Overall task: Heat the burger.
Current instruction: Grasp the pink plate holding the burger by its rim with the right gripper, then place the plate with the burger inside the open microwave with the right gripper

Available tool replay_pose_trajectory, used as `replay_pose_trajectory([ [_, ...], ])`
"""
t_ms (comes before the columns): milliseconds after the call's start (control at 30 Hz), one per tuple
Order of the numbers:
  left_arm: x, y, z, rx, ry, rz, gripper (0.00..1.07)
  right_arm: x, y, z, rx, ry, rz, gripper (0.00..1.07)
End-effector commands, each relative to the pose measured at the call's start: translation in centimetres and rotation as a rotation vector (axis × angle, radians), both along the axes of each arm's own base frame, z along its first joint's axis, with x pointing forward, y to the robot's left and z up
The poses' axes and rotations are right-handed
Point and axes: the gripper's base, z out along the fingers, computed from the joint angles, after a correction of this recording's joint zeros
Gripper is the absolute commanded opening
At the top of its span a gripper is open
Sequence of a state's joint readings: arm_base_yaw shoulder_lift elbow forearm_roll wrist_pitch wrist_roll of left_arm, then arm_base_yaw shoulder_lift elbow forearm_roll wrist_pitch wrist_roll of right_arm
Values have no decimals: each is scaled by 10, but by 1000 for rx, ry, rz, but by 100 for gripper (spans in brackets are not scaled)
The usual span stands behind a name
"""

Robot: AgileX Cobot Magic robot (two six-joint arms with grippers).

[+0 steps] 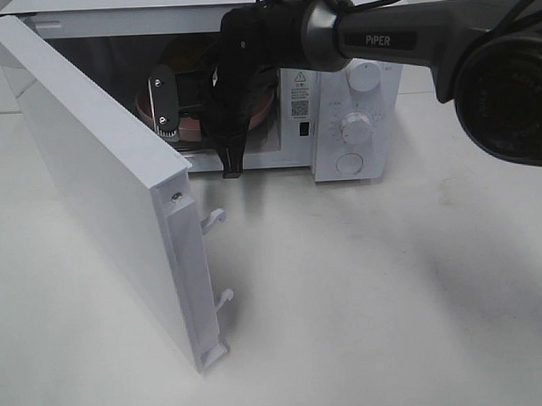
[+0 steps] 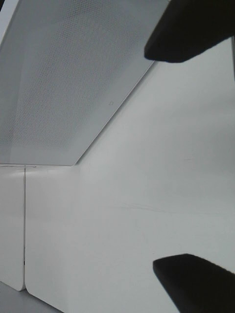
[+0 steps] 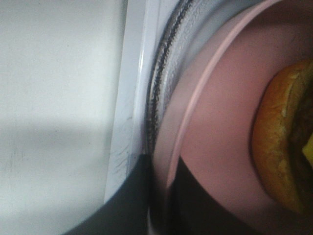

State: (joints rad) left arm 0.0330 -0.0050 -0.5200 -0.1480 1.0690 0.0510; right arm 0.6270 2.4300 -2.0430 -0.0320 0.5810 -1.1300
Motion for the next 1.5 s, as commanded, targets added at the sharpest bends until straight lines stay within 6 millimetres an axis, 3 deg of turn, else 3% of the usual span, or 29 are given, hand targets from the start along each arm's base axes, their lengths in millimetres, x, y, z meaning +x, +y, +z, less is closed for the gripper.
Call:
replay_pose_trajectory([
  [33, -2, 0, -1, -2, -17, 3, 100, 2, -4, 19, 7, -38, 12, 0],
  [200, -2, 0, -1, -2, -17, 3, 100, -2, -6, 27, 6, -45, 30, 0],
  [800, -2, 0, -1, -2, -17, 3, 100, -50, -35, 40, -18, -183, 244, 0],
  [1500, -2, 0, -1, -2, -17, 3, 100, -87, -54, 48, -2, -167, 323, 0],
])
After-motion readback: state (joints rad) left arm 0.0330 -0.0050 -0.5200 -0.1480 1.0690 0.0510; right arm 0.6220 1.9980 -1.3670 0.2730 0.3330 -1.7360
